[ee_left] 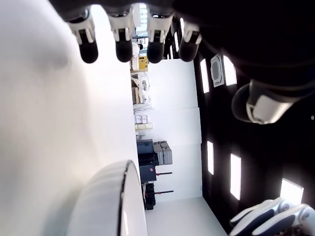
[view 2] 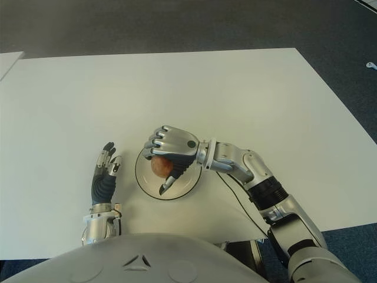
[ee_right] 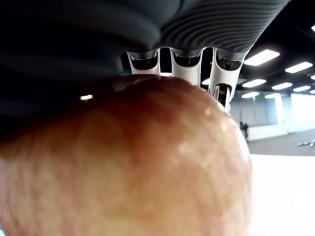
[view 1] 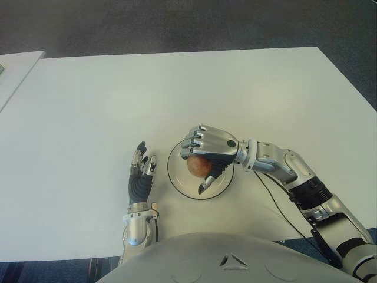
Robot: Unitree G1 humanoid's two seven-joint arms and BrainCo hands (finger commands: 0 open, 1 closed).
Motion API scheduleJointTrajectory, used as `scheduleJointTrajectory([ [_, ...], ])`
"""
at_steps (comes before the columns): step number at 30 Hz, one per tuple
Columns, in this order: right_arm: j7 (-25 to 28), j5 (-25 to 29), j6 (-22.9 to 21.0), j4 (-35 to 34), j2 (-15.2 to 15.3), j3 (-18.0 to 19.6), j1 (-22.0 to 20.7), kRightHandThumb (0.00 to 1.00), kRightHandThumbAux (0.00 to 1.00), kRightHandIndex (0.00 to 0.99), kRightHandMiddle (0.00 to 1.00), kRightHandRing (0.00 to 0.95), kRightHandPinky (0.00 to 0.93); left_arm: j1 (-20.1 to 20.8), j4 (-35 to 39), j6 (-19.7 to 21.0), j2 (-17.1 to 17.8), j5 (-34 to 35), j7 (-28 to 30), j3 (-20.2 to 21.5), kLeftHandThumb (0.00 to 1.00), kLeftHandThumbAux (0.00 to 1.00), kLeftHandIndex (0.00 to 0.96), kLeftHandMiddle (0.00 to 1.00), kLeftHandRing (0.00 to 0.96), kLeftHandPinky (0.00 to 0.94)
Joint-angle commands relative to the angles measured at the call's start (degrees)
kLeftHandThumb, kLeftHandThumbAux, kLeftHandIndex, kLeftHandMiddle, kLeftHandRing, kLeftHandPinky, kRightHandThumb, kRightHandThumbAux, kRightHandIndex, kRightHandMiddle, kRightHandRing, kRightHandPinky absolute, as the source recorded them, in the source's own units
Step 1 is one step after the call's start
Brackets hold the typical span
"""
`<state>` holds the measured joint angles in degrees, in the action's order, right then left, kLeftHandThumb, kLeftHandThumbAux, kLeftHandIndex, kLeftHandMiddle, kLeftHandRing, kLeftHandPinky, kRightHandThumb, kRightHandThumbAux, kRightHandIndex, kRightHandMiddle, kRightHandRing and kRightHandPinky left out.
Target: Put the apples into the plate.
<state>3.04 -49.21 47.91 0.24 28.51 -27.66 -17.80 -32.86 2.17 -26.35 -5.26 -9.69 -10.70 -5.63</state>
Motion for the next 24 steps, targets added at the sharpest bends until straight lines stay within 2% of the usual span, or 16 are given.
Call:
scheduleJointTrajectory([
  [1, -0.4, -1.4, -0.2, -0.4, -0.4, -0.5, 0.7, 0.724, 0.705, 0.442, 0.842, 0.845, 0.860, -0.4, -0.1, 0.0, -0.8, -0.2, -0.9, -0.4, 0.001, 0.365, 0.000, 0.000, 0.000, 0.037],
  [13, -1.1, -2.9, -0.7, 1.3, -0.9, -1.2, 1.2, 0.722, 0.705, 0.442, 0.832, 0.843, 0.846, -0.6, 0.2, -0.1, -1.1, -0.9, -1.8, -0.6, 0.000, 0.385, 0.000, 0.000, 0.000, 0.040],
  [17, -2.8, -3.4, -1.3, 2.1, -1.4, -0.7, 1.8, 0.721, 0.704, 0.443, 0.822, 0.836, 0.806, -0.6, 0.1, -0.3, -1.0, -0.8, -1.8, -0.6, 0.000, 0.383, 0.000, 0.000, 0.000, 0.041],
  [19, -3.4, -3.5, -1.4, 2.1, -1.6, -0.7, 1.9, 0.718, 0.705, 0.443, 0.802, 0.809, 0.763, -0.8, 0.4, 0.0, -0.9, -0.8, -1.6, -0.6, 0.000, 0.382, 0.000, 0.000, 0.000, 0.041],
  [23, -3.7, -2.5, -0.9, 2.8, -1.6, -0.8, 1.4, 0.696, 0.709, 0.433, 0.707, 0.687, 0.623, -0.8, 0.7, 0.6, -0.9, -0.7, -1.4, -0.7, 0.000, 0.382, 0.000, 0.000, 0.000, 0.038],
  [24, -3.4, -2.1, -0.7, 3.0, -1.6, -0.9, 1.3, 0.547, 0.620, 0.384, 0.562, 0.524, 0.470, -0.8, 0.6, 0.5, -0.8, -0.7, -1.5, -0.7, 0.000, 0.384, 0.000, 0.000, 0.000, 0.039],
])
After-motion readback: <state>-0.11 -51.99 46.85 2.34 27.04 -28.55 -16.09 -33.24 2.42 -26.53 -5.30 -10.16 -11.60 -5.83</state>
